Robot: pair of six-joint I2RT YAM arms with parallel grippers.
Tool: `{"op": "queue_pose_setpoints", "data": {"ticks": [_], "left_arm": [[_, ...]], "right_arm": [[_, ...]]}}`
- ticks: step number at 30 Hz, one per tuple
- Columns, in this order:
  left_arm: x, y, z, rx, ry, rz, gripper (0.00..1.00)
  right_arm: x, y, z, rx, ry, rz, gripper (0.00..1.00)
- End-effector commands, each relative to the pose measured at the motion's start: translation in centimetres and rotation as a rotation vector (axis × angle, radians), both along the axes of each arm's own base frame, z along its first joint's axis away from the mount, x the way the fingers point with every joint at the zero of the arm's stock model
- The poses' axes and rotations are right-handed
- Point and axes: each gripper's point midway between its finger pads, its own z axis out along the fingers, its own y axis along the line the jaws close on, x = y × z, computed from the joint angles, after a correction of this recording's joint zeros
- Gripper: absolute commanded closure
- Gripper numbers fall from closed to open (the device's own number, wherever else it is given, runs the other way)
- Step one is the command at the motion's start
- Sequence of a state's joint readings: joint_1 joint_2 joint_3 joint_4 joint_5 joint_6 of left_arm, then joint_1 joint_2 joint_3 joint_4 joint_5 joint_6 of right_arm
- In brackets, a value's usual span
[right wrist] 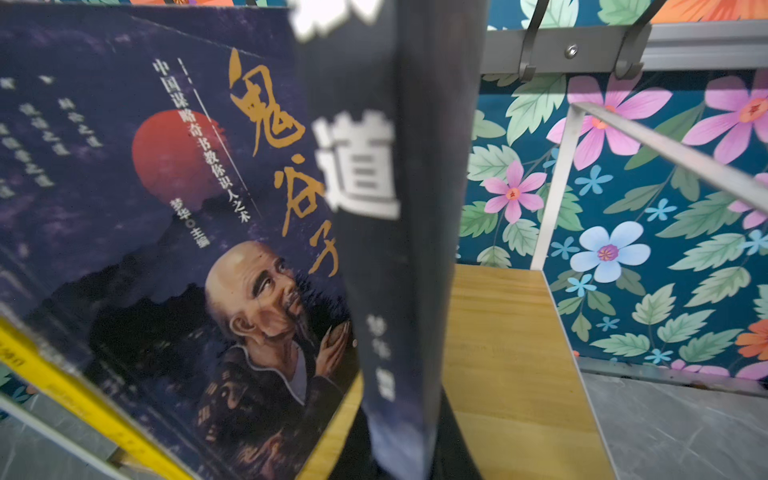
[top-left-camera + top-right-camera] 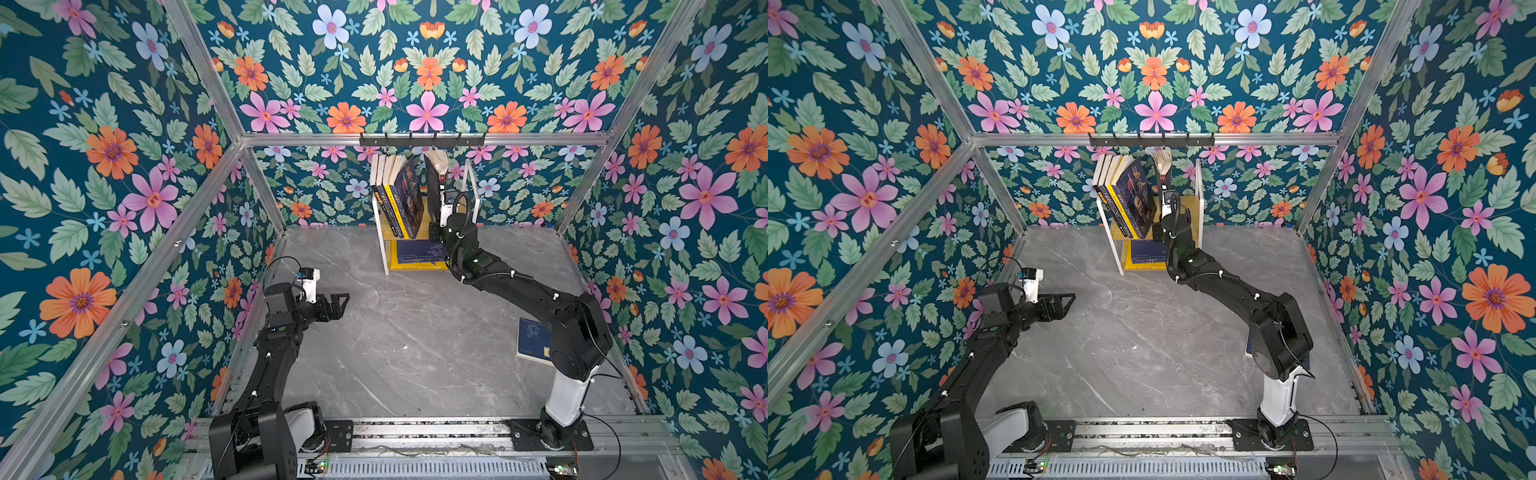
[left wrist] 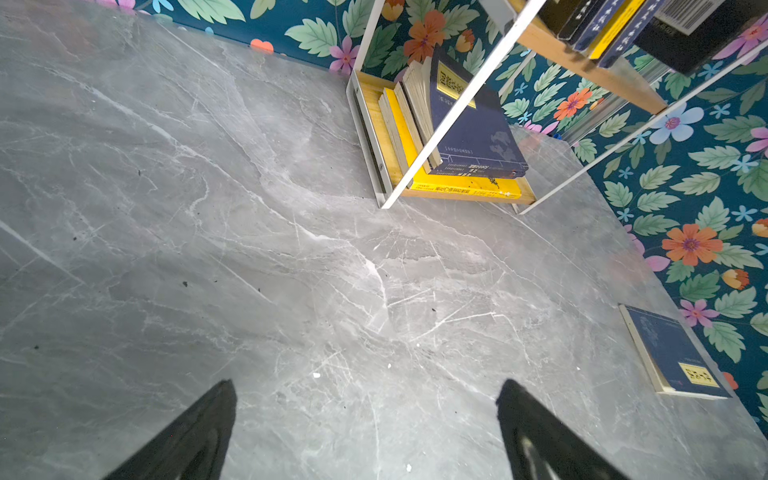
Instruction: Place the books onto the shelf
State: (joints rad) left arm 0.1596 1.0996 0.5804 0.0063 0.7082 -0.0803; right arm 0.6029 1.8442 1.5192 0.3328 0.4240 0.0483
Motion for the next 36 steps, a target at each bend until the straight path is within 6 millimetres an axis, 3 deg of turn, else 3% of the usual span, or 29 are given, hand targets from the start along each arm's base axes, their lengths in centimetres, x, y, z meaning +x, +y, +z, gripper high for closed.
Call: {"op": "queue_pose_setpoints", "data": {"ticks": [1,15,26,36], "left_arm": [[0.1,-0.3,0.5,-0.013,-0.018,-0.011,0.0],[-0.1,-0.5,0.6,-0.001,-0.028,-0.022,0.0],[-0.2,-0.6,0.5,0.004,-0.029,-0.027,0.0],[-0.3,-0.9,0.7,-0.007,-0.036,-0.037,0.0]], "right_arm": [[0.1,0.8,1.0,0.087,-0.037,0.03,1.0],[1.0,4.2,-1.7,0.137,-0.004,0.166,1.0],[0.5,5.2,-1.8,0.188,-0.073,0.237,1.0],[0.0,6.3,-3.1,0.251,-0.049,0.303,1.0]]}}
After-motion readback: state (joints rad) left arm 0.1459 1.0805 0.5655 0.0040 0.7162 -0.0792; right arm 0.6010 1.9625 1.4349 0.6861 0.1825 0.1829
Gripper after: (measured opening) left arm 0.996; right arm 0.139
